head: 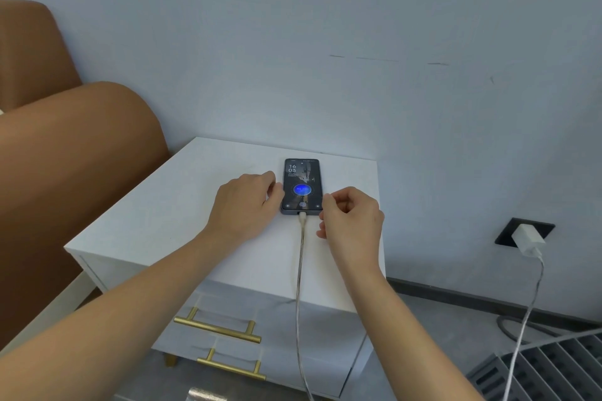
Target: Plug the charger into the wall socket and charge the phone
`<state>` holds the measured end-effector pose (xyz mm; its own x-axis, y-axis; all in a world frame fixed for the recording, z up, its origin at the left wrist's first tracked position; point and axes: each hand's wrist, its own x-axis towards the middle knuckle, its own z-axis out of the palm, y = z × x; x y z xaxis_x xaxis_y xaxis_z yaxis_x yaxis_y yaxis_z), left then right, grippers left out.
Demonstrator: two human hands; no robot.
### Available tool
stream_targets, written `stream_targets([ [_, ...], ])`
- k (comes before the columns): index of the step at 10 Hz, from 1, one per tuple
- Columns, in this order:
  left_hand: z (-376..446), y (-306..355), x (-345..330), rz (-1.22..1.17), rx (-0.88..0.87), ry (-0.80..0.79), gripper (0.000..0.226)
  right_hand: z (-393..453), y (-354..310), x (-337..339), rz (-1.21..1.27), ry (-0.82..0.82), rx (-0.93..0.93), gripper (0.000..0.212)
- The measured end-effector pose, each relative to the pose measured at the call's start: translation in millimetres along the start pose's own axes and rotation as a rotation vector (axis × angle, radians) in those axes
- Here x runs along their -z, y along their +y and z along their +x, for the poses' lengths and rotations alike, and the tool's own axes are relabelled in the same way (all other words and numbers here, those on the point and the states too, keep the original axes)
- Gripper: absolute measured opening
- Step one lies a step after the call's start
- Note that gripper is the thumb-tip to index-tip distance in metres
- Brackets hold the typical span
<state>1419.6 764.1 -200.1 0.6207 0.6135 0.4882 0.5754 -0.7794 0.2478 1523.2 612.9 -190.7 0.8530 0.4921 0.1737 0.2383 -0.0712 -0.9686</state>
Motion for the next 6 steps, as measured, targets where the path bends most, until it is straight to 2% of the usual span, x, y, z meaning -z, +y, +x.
stream_targets([
  [4, 0, 1, 1, 0.001, 0.01, 0.002, 0.034, 0, -1, 2, 0.044, 0.004, 0.004, 0.012],
  [6, 0, -1, -2, -0.016, 0.044, 0.003, 0.034, 2, -4, 18, 0.099, -0.17, -0.001, 0.007],
])
